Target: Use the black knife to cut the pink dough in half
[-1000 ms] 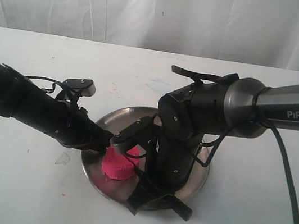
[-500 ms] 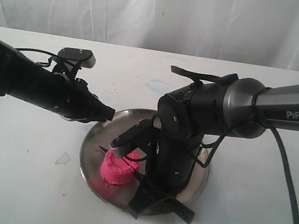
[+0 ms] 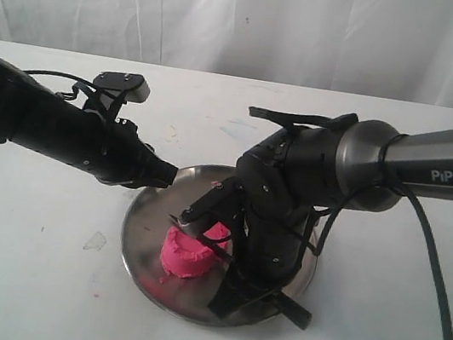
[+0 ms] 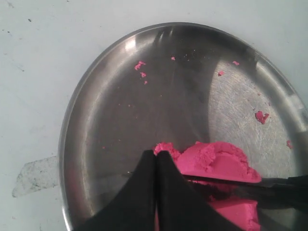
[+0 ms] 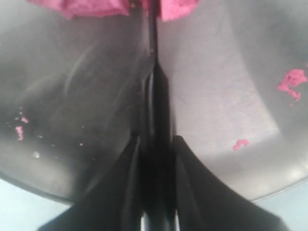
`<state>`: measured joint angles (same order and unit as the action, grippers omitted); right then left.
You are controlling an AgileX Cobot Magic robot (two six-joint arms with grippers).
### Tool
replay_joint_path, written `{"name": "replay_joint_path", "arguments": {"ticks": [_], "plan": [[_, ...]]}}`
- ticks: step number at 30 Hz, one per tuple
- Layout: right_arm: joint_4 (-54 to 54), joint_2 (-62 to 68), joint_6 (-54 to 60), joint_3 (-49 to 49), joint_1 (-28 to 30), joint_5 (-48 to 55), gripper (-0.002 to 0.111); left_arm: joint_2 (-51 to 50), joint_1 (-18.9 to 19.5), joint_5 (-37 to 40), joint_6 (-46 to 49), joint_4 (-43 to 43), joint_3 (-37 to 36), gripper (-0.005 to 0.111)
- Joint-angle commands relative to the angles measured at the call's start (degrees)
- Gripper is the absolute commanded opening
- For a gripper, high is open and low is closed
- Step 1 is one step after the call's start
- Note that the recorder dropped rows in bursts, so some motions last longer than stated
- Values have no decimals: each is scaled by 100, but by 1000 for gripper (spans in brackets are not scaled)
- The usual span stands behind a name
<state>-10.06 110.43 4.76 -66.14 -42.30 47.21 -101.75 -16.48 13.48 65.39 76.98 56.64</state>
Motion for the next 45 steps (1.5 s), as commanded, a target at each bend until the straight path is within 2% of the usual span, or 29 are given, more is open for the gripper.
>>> {"name": "replay_joint_path", "arguments": {"ticks": [1, 12, 33, 45], "plan": [[-277, 11, -214, -5, 5, 29, 0, 62, -26, 136, -1, 48, 10, 0], [-606, 11, -537, -5, 5, 112, 0, 62, -26, 231, -11, 48, 10, 0], [744, -184, 682, -5, -13, 355, 0, 62, -26, 260, -11, 48, 10, 0], [765, -184, 799, -5, -334, 465, 0, 62, -26, 240, -11, 48, 10, 0]]}}
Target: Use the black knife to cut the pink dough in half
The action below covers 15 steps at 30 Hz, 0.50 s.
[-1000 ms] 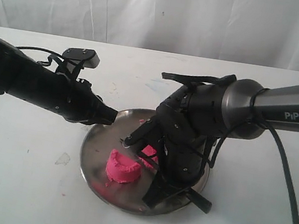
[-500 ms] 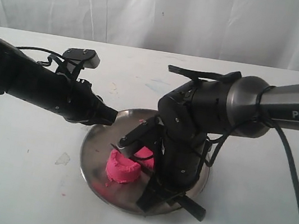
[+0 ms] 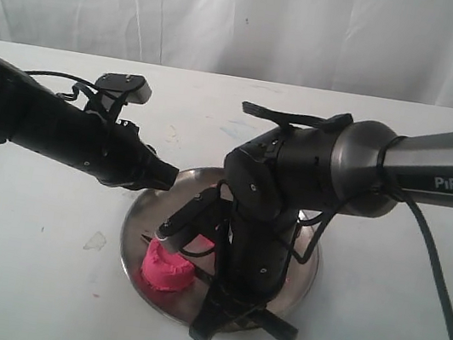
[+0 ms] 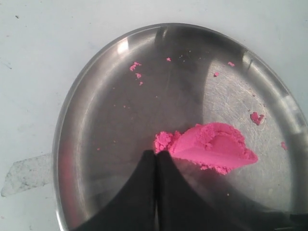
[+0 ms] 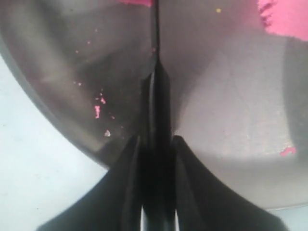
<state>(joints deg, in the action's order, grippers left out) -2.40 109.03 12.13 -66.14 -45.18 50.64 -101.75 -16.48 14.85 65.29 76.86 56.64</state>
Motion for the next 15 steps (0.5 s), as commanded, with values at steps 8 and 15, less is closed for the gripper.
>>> {"name": "replay_joint_path", "arguments": {"ticks": [8, 15], "plan": [[-1222, -45, -838, -5, -46, 50, 0, 62, -26, 127, -1, 33, 10, 0], [-1256, -45, -1019, -5, -46, -345, 0, 62, -26, 138, -1, 21, 10, 0]]}}
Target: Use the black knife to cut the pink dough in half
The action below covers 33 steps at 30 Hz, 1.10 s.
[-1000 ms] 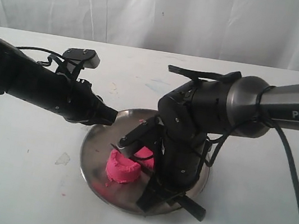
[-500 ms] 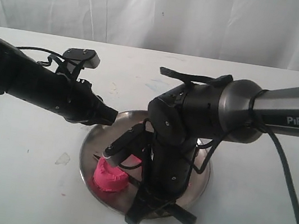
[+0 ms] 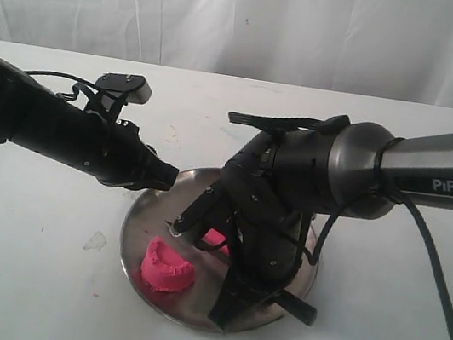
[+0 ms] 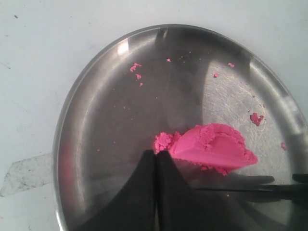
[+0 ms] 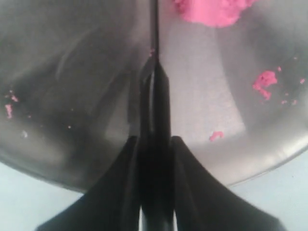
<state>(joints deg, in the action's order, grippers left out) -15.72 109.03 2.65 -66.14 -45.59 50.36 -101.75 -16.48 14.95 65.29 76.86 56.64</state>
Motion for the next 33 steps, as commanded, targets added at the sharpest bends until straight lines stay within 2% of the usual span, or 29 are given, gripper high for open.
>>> {"name": "replay_joint_path", "arguments": {"ticks": [1, 15, 19, 26, 33], "plan": [[121, -45, -71, -5, -4, -393, 0, 62, -26, 128, -1, 21, 10, 0], [884, -18, 71, -5, 223, -804, 0, 62, -26, 90, -1, 21, 10, 0], [1286, 27, 489, -5, 223, -780, 1, 62, -26, -58, -32, 21, 10, 0], [1474, 170, 607, -5, 223, -766, 21, 87, -26, -94, -32, 21, 10, 0], [1062, 170, 254, -5, 233, -779, 29, 423, -26, -300, -32, -96, 10, 0]]}}
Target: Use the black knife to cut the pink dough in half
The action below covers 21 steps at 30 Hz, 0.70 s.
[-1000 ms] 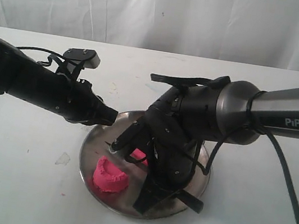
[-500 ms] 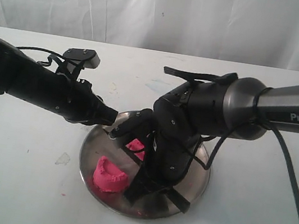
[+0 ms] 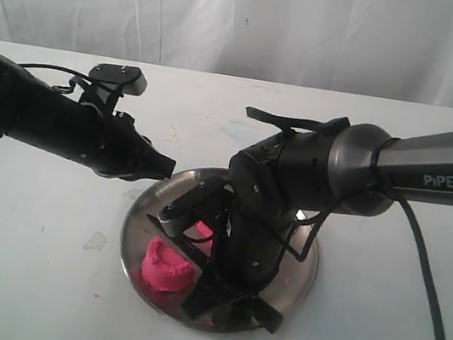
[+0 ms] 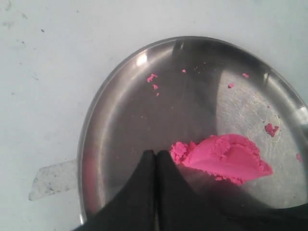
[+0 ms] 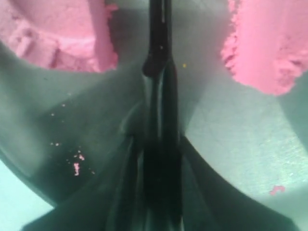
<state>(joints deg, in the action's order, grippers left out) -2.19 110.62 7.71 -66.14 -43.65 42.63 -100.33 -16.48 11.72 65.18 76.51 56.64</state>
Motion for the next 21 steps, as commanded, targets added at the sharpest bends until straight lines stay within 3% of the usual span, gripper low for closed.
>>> {"name": "replay_joint_path", "arguments": {"ticks": [1, 10, 14, 17, 20, 21], "plan": [[-410, -15, -374, -5, 69, -15, 31, 390, -26, 10, -21, -121, 10, 0], [-365, -563, -397, -5, 148, 38, 37, 1338, -26, -81, -650, -891, -28, 0], [-365, -1228, -771, 125, 148, -177, 36, 2064, -26, -143, -1269, -1325, -507, 0], [-365, -1871, -1018, 377, 148, -543, 23, 2609, -26, -153, -1332, -1325, -974, 0], [-113, -2584, -1100, 875, 148, -1035, 0, 3323, -26, -127, -1568, -1325, -1472, 0], [6, -2728, -1100, 1016, 148, -1164, 0, 3499, -26, -99, -1624, -1325, -1586, 0]]}}
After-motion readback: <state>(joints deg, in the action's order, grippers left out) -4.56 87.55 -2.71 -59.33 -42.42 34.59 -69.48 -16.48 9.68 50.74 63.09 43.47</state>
